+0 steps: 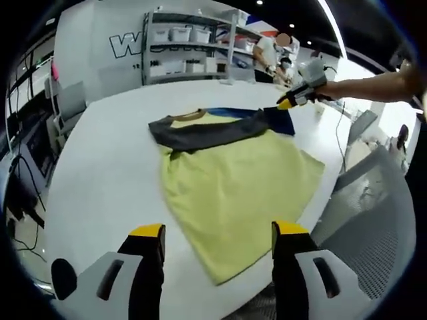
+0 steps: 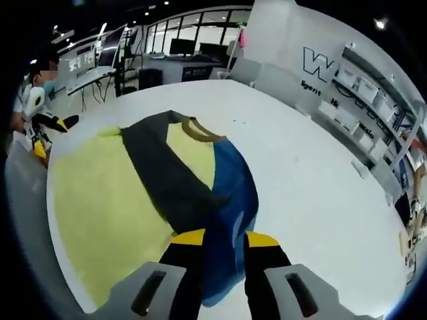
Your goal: Fold the garment on the visible template until the final outline fits inside the template.
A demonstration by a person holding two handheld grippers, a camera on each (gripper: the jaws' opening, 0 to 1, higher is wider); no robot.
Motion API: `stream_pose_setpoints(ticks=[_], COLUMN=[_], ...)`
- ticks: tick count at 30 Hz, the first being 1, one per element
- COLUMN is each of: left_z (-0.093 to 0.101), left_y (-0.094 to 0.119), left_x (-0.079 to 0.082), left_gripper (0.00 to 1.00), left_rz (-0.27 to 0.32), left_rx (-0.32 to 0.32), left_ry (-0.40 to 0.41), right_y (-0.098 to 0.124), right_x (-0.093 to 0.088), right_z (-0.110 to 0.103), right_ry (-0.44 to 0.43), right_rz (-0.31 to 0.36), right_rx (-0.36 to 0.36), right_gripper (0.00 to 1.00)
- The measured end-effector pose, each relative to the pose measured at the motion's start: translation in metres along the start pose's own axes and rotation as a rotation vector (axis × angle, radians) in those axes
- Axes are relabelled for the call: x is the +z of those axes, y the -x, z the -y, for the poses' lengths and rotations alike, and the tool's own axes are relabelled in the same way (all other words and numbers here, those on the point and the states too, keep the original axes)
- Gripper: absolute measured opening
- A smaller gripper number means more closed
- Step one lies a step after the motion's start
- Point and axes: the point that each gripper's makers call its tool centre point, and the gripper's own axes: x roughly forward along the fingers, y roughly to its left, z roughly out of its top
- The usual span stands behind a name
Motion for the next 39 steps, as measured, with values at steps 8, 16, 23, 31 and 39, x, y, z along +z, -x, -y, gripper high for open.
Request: stream_pose_setpoints(ticks=[8, 16, 23, 31, 39], left_z=[0.001, -0.002, -0.001, -0.003, -0.007], left_y=[0.002, 0.002, 0.001, 0.003, 0.008], left_x=[-0.001, -0.002, -0.002, -0.002, -0.004], left_gripper=[0.68, 0.67, 0.67, 0.67, 0.67], left_rz=[0.009, 0.016, 0.022, 0.031, 0.035], left_rx=[0.000, 0.009, 0.001, -0.001, 0.005], left_ry=[-0.003, 0.005, 0.006, 0.003, 0.007], right_y=[-0.013, -0.003, 0.011, 0.024, 0.034], right_x=[-0.006, 0.000, 0.022, 0.055, 0.097], right_z=[0.002, -0.002, 0.003, 0.007, 0.002], right_ry=[0.018, 0.064, 0.096, 0.115, 0.119], right_rz=[-0.056, -0.059, -0.009, 0.060, 0.171], right_rx=[0.018, 0.024, 0.010, -0.001, 0.013], right_gripper=[0.02, 0.00, 0.00, 0.00, 0.00])
